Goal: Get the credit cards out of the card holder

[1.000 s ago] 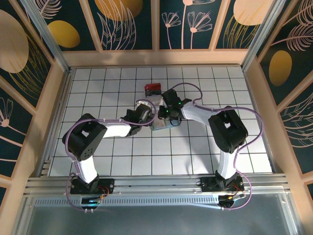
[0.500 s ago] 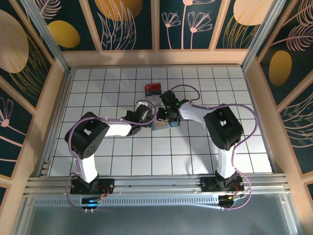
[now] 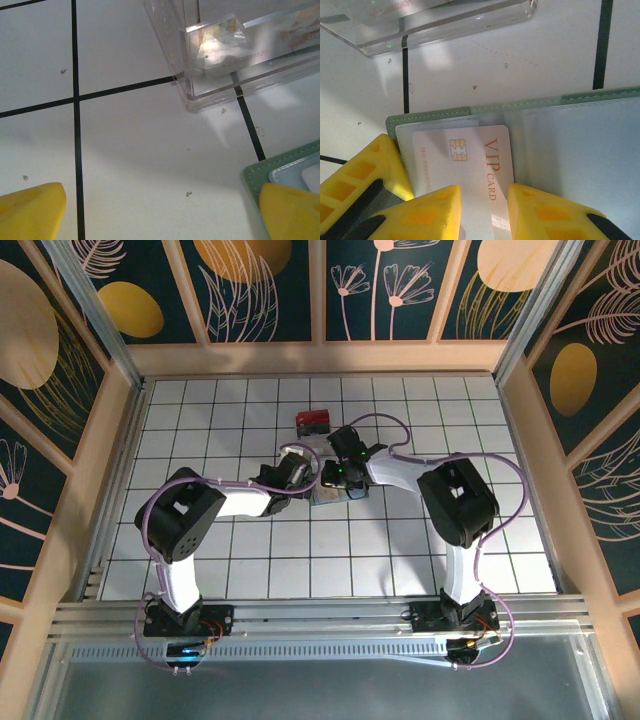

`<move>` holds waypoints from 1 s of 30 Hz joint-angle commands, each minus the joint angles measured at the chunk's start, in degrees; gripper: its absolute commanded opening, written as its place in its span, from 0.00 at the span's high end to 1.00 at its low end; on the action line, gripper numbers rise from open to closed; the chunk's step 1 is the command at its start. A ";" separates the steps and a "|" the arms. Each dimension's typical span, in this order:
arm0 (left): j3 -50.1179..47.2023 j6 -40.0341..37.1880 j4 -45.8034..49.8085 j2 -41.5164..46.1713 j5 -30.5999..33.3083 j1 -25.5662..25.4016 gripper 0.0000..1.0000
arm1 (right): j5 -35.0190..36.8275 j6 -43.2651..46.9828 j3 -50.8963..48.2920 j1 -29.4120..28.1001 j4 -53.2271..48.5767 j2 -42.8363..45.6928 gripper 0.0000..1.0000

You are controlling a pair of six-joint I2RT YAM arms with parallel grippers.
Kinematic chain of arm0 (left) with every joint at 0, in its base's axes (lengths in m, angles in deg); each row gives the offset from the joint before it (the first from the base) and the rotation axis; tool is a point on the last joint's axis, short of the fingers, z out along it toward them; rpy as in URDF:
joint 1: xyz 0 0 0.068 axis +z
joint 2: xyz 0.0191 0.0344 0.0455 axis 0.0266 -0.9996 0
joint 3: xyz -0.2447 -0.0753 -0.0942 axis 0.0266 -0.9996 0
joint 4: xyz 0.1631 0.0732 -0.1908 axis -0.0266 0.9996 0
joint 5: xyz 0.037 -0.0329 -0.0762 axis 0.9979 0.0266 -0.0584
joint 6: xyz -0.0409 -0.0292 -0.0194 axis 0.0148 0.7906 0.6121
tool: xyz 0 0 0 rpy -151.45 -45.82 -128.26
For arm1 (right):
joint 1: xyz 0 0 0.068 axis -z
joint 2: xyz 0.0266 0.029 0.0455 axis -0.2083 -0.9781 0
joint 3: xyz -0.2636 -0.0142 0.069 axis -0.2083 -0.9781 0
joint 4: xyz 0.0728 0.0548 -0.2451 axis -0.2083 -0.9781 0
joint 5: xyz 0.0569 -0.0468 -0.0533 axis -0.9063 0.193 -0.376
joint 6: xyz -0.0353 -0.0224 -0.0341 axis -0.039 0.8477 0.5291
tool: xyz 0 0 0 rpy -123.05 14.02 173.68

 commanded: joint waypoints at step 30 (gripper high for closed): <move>1.38 0.13 4.30 -2.32 0.52 0.09 0.01 | -0.05 -2.46 -5.76 0.22 -0.18 2.95 0.66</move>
